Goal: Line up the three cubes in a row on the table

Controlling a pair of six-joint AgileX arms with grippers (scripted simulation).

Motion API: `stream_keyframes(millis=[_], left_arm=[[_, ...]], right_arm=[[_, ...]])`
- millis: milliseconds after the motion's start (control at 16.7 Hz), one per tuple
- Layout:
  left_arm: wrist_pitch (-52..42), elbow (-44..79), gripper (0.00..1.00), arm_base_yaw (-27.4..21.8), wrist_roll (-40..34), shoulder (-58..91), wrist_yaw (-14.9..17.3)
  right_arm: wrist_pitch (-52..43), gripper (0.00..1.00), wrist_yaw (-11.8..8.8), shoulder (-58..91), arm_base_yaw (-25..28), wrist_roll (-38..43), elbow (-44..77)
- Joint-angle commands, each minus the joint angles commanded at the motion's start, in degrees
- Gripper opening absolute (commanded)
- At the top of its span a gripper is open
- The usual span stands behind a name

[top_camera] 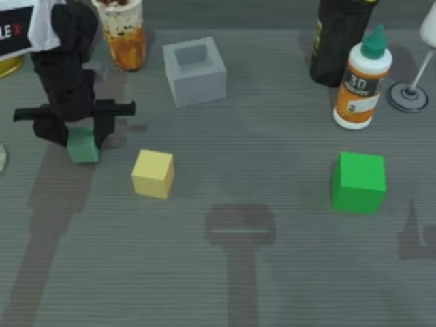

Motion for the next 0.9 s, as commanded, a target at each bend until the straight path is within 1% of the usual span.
stream_keyframes(millis=[300, 660, 780, 900], left_arm=[[-10.17, 6.76, 0.00, 0.87, -0.16, -2.85, -0.03], [-10.95, 7.47, 0.00, 0.51, -0.18, -3.12, -0.05], [-11.70, 8.85, 0.00, -1.50, -2.11, -2.39, -0.10], [-13.20, 11.55, 0.00, -5.87, -6.27, -0.97, -0.21]], right_arm=[[0.00, 1.00, 0.00, 0.00, 0.00, 0.00, 0.00], [0.00, 1.00, 0.00, 0.00, 0.00, 0.00, 0.00], [0.00, 1.00, 0.00, 0.00, 0.00, 0.00, 0.00], [0.00, 1.00, 0.00, 0.00, 0.00, 0.00, 0.00]])
